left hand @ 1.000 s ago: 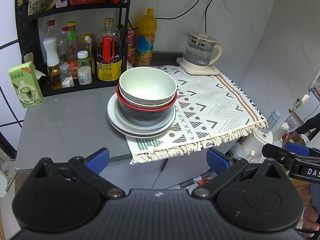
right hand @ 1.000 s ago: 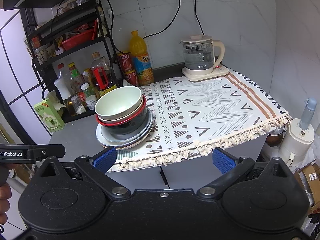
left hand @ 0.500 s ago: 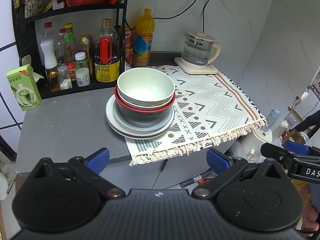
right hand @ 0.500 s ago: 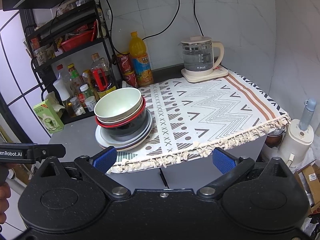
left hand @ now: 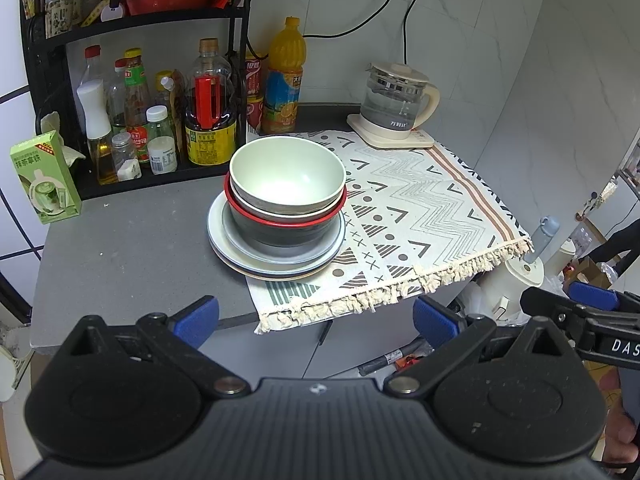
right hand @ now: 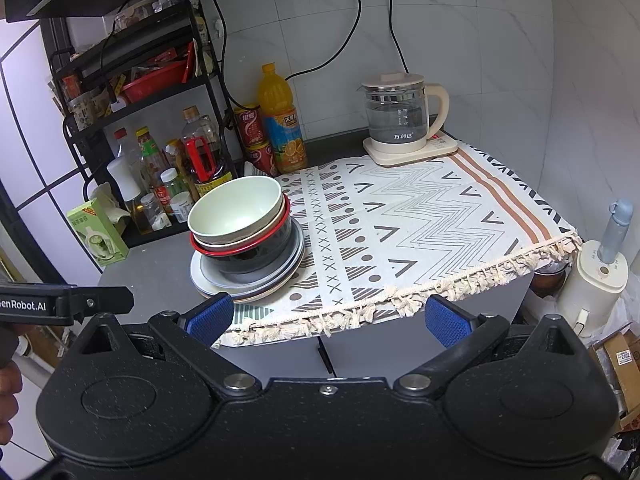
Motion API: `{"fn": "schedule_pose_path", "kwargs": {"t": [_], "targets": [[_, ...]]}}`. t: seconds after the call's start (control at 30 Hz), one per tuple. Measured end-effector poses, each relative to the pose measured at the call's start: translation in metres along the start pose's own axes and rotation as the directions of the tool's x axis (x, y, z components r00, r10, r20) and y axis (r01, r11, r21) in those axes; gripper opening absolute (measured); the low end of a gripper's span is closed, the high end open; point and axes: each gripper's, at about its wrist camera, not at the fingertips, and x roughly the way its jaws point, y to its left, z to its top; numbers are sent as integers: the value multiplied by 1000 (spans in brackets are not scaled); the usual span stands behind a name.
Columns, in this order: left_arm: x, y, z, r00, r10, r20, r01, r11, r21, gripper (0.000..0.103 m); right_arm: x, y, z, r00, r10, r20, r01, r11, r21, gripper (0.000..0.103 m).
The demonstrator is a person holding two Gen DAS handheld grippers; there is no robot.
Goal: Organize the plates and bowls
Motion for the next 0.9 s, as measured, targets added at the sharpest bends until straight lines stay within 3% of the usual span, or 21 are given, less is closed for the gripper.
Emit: {"fn": "schedule_pose_path", "kwargs": {"t": [0.9], "targets": [[-8,-7,-6,1000,11,-7,-11,1000,-2,102,-10,0,0,1000,1,-8,-1,999,-36,103]]}}
